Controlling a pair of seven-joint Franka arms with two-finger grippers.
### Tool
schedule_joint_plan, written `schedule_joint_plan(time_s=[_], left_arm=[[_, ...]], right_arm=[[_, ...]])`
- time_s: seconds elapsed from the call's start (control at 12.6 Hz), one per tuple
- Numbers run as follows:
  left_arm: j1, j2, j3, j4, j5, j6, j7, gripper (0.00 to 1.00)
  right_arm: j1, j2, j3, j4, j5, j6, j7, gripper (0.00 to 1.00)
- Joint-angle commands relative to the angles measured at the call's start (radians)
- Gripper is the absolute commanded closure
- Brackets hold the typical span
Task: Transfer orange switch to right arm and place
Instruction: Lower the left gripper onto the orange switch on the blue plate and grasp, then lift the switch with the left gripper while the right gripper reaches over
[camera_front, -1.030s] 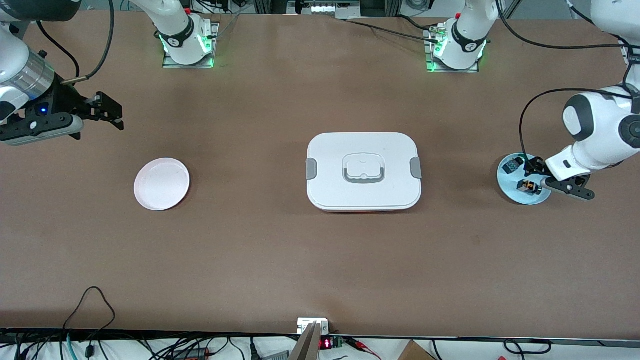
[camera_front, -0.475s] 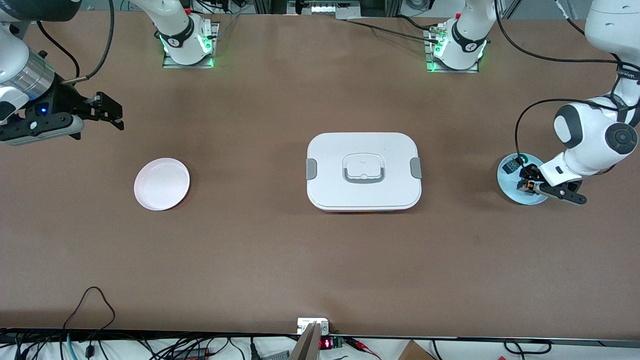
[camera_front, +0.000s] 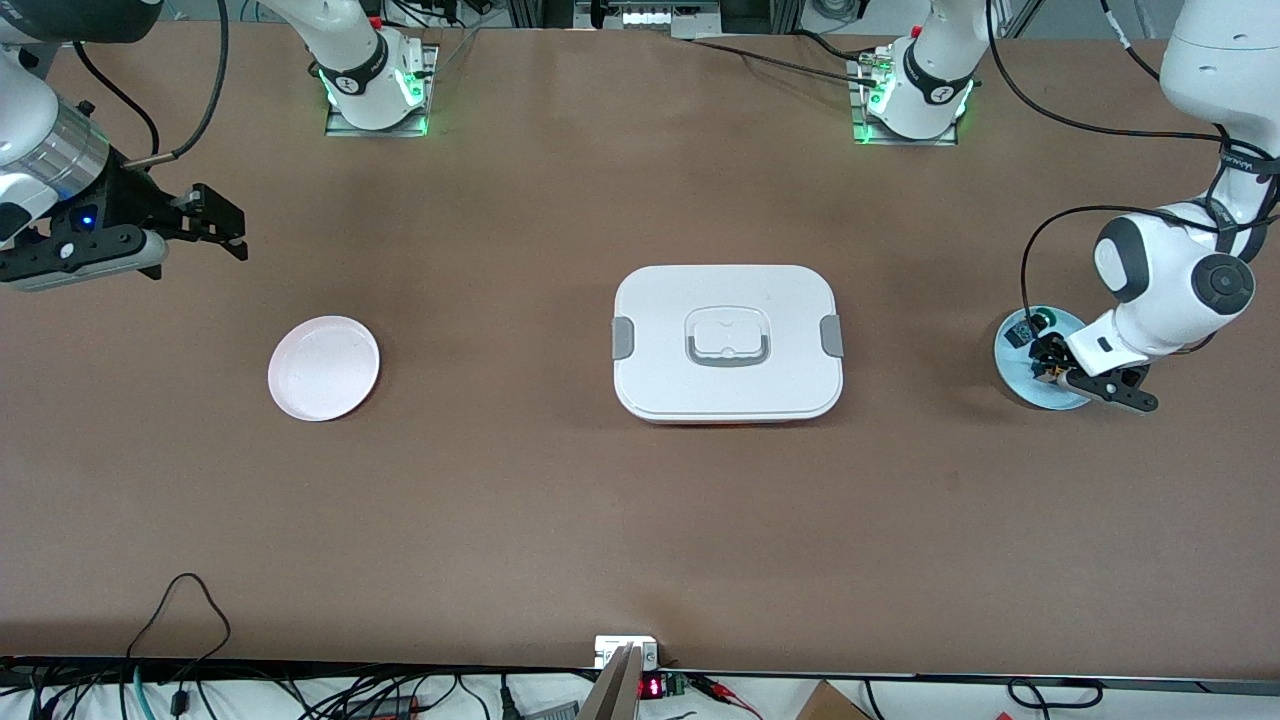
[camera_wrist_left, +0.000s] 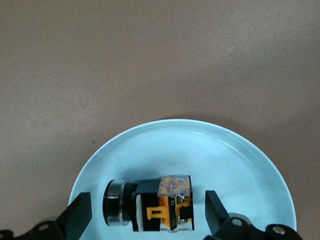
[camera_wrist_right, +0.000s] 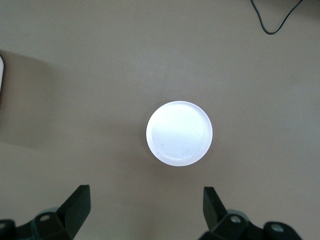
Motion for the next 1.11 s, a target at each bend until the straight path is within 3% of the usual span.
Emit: schedule_joint_plan(time_s=[0.0,0.16,0.48,0.63,0.79,1.03], left_arm=[[0.013,-0.001,-0.009,-0.016,0.020,0.028,0.012,0.02],[0.013,0.010,-0.010,-0.016,0.020,0.031,0.012,0.12],[0.013,0.008,-0.009,-0.014,0.020,0.028,0.007,0.59],[0.013,-0.018,-0.012,-0.001,0.020,-0.022,0.007,0.66],[0.011,-0.079,-0.019,0.018,0.015,-0.113,0.006,0.67],[0.013,-0.136,-0.067,0.141,0.001,-0.423,0.007,0.71]], right_arm=[[0.000,0.010,-0.001,0.022,-0.005,-0.005,-0.001,0.00],[0.000,0.010,0.001,0.022,-0.005,-0.005,-0.001,0.00],[0.000,0.010,-0.001,0.022,-0.005,-0.005,-0.001,0.00],[0.000,0.010,0.001,0.022,-0.005,-0.005,0.000,0.00],[0.001,0.010,0.001,0.022,-0.004,-0.007,0.009,0.00],[0.006,0.007,0.001,0.022,-0.001,-0.008,-0.002,0.00]])
